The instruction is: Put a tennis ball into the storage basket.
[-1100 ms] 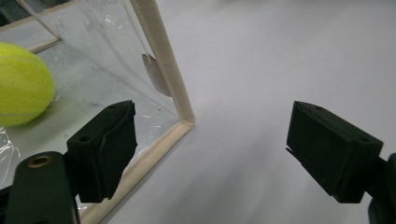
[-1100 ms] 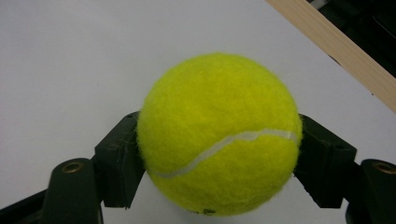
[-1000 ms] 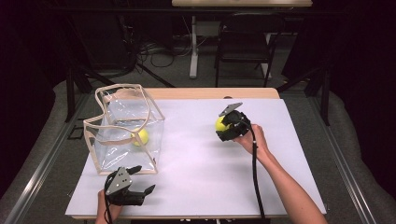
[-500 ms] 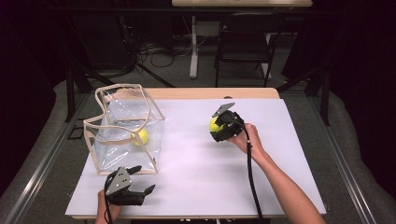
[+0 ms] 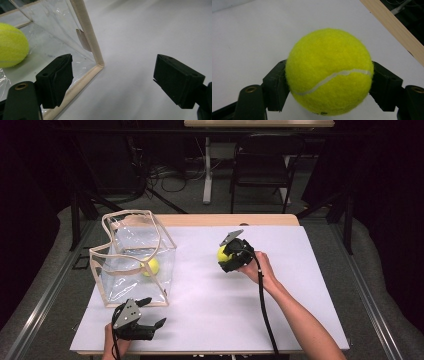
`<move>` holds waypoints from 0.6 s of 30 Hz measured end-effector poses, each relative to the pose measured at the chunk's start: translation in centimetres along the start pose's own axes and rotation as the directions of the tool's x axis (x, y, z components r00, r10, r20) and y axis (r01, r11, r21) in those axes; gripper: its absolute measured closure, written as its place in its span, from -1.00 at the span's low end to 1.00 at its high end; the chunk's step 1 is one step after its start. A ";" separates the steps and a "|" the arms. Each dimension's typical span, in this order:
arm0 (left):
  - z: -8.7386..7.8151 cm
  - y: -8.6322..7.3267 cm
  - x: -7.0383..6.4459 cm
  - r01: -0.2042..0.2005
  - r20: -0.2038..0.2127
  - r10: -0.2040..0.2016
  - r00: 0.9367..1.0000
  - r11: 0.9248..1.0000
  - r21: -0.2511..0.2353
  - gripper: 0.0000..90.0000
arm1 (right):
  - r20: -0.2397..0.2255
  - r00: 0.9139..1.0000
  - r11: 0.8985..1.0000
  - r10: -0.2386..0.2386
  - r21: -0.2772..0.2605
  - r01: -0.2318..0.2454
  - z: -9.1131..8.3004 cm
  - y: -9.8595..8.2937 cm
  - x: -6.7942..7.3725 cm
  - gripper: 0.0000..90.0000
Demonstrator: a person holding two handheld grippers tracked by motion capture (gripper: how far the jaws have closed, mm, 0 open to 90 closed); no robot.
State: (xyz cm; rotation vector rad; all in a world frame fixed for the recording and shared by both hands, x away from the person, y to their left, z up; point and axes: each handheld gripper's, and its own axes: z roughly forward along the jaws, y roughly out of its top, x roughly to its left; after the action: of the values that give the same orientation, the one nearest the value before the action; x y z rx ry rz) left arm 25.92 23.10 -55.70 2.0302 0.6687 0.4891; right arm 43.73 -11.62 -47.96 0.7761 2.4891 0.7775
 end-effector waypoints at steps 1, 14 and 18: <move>0.0 0.0 0.0 0.000 0.000 0.000 1.000 1.000 -0.001 -0.65 | 0.001 1.000 1.000 -0.002 0.002 0.002 0.0 0.1 0.0 -0.42; 0.0 0.0 0.0 -0.004 0.002 0.004 1.000 1.000 -0.001 -0.64 | -0.016 0.999 1.000 -0.029 -0.007 0.029 0.2 1.2 0.8 -0.42; 0.0 0.0 0.0 -0.002 0.002 0.002 1.000 1.000 0.000 -0.64 | -0.021 0.999 0.999 -0.038 -0.010 0.038 0.1 1.7 1.0 -0.42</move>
State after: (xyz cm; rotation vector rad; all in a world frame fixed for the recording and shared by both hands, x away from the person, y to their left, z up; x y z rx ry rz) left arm 25.93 23.08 -55.70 2.0314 0.6658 0.4879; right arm 43.73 -9.78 -47.21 0.7188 2.5090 0.7880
